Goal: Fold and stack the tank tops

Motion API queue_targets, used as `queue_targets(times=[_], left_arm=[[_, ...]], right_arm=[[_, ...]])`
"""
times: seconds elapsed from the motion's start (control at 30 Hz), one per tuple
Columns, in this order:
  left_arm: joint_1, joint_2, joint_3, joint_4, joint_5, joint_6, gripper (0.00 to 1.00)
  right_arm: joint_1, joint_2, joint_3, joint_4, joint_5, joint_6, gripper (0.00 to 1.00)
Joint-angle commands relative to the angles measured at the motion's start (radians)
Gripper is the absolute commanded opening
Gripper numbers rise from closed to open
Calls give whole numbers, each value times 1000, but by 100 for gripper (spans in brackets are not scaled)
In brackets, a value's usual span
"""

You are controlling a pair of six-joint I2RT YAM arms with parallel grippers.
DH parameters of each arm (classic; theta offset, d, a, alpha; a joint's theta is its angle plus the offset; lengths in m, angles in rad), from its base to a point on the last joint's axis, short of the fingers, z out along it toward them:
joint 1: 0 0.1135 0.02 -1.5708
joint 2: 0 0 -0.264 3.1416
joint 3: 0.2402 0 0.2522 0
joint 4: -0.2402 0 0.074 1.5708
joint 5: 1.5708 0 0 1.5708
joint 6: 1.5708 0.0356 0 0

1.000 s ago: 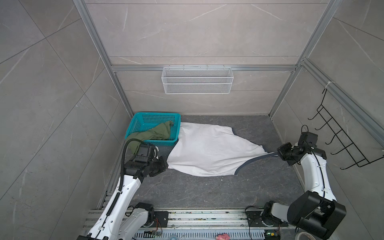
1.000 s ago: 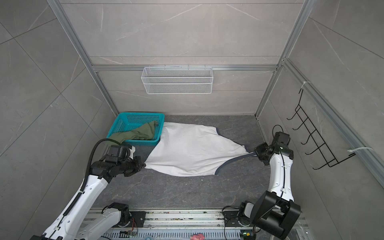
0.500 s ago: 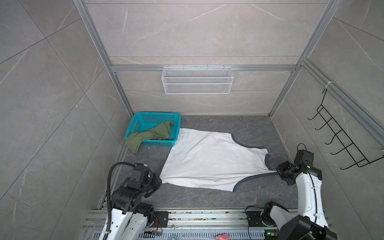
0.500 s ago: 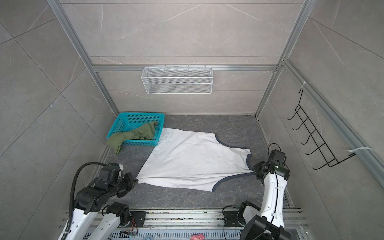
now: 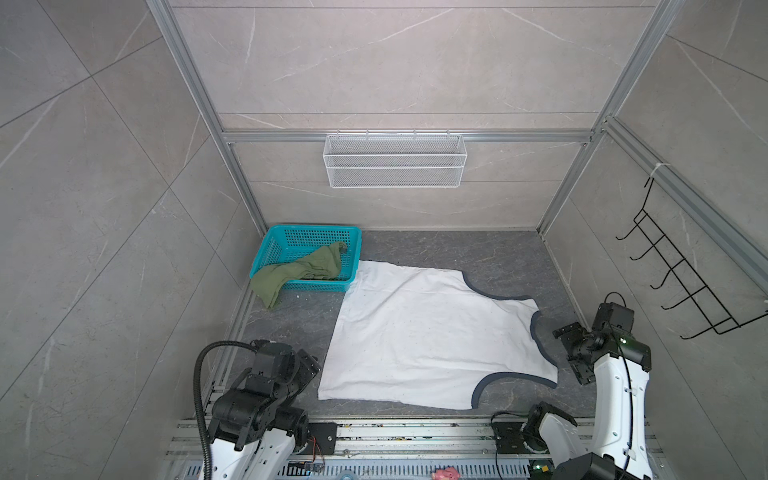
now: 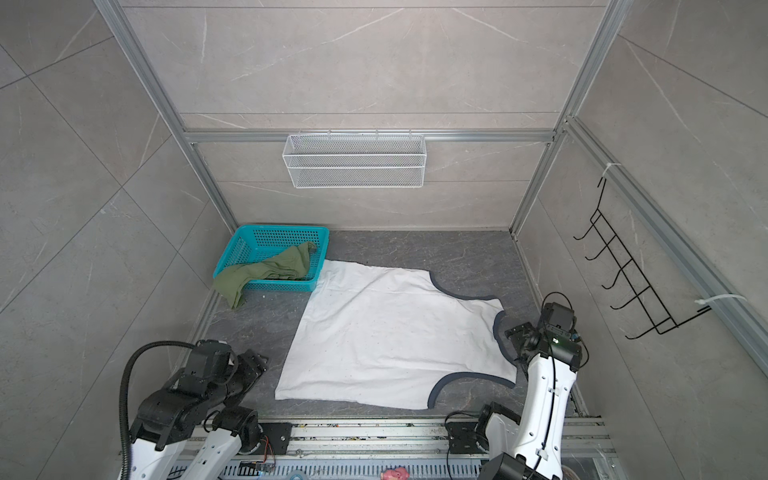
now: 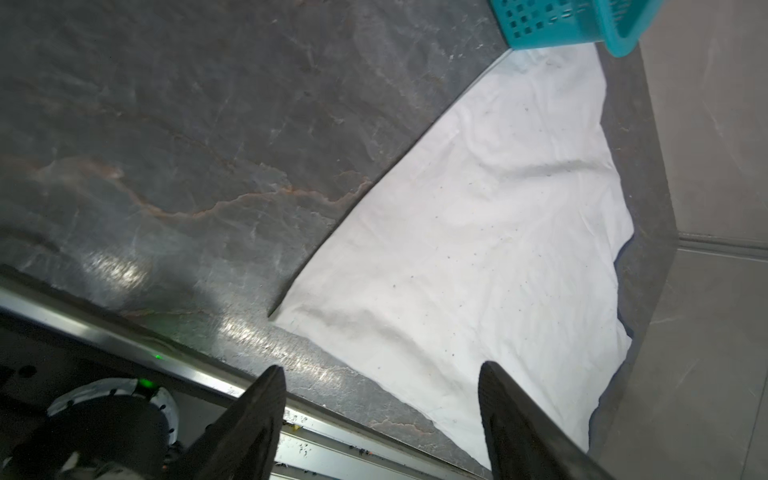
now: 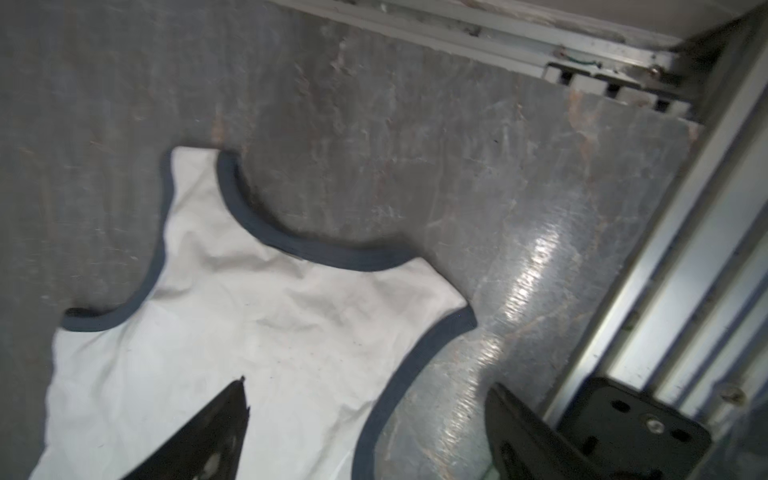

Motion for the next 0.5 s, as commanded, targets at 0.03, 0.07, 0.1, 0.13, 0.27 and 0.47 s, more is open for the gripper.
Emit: queue_targets(times=[0.03,0.07,0.1,0.13,0.27,0.47], left_arm=[[-23,236,24,287,183,128,75],[-54,277,21,337,181,136,75],[-85,313,22,370,166,143,76],[-125,357,25,395,142,150,76],[-257,523,1,523,106,154,77],[-361,690,-72,671,95,122,78]], right_arm=[[78,103,65,131,-210,-84,96],[125,160,93,142,-206,-101,96],[162,215,116,151,-188,-114,96],[195,272,131,180,-199,-130,97],[245,466,179,300,-247,-149,97],[253,715,281,373,-216,-143,95]])
